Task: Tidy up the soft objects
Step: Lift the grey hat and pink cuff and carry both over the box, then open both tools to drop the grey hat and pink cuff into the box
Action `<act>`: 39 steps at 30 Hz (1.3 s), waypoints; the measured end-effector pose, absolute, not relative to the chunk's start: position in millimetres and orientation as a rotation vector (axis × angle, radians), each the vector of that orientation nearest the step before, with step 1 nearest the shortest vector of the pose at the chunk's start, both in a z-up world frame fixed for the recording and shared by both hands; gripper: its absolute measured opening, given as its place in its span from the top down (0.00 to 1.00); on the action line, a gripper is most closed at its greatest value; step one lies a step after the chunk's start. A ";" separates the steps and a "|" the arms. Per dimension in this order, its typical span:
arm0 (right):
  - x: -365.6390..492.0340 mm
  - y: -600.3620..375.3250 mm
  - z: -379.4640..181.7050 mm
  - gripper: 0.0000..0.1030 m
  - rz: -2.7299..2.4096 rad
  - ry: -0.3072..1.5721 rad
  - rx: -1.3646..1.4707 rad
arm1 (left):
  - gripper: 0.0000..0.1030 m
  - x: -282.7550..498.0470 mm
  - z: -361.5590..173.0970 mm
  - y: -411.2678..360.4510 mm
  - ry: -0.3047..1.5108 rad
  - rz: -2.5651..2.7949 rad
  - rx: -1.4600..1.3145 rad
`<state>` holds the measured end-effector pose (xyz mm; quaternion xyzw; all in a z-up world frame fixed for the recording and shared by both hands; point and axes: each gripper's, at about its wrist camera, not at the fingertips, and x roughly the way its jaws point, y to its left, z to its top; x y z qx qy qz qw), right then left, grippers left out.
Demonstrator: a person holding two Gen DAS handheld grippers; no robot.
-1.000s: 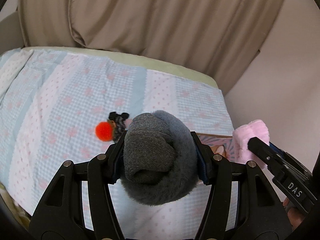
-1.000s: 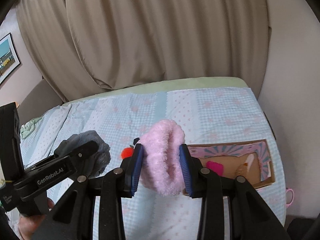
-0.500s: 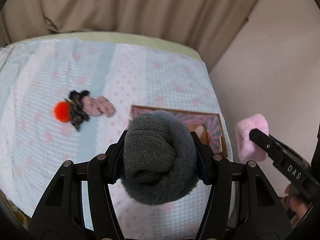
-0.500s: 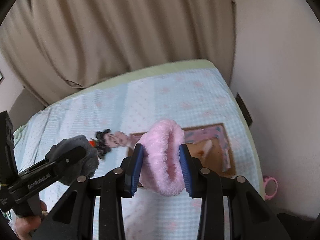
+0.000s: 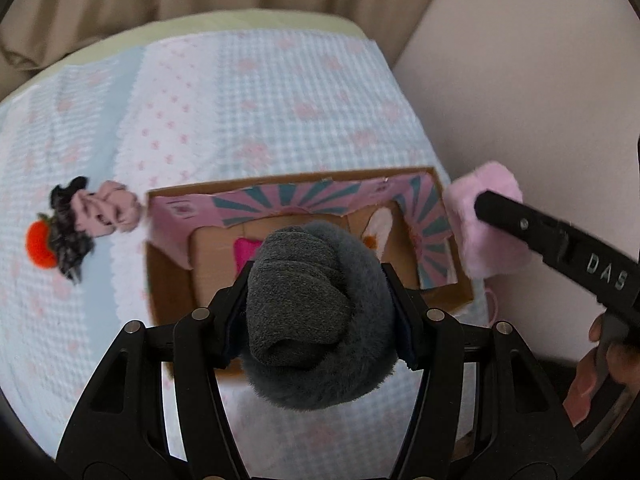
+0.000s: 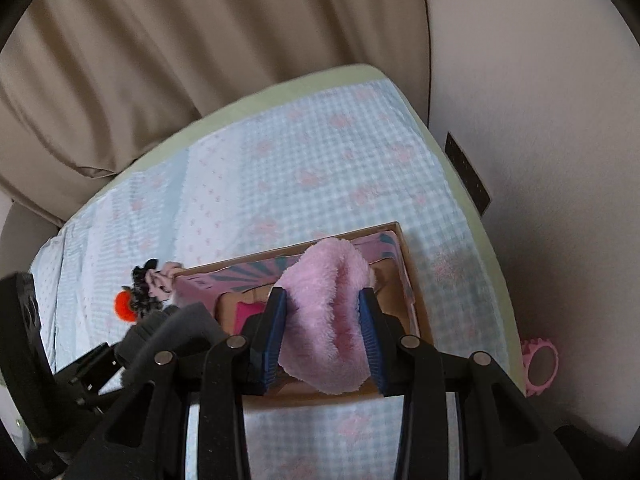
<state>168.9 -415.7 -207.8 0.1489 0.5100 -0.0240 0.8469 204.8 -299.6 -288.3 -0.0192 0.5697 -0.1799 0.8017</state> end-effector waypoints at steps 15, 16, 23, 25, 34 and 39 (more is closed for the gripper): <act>226.0 -436.6 -310.7 0.63 -0.027 1.278 0.391 | 0.31 239.5 -381.8 -333.3 1.394 -0.422 0.059; 228.2 -437.0 -314.1 0.59 -0.008 1.292 0.406 | 0.27 240.7 -380.2 -333.5 1.394 -0.413 0.070; 235.1 -439.3 -319.5 0.00 0.022 1.327 0.419 | 0.06 235.5 -369.6 -317.5 1.413 -0.395 0.088; 234.8 -437.8 -319.6 0.00 0.021 1.332 0.407 | 0.06 232.5 -369.2 -310.3 1.423 -0.380 0.076; 219.7 -427.5 -303.2 0.00 0.035 1.272 0.387 | 0.06 216.9 -350.1 -294.0 1.387 -0.357 0.091; 205.7 -420.3 -281.5 0.00 0.036 1.243 0.363 | 0.06 204.5 -320.4 -282.4 1.323 -0.360 0.093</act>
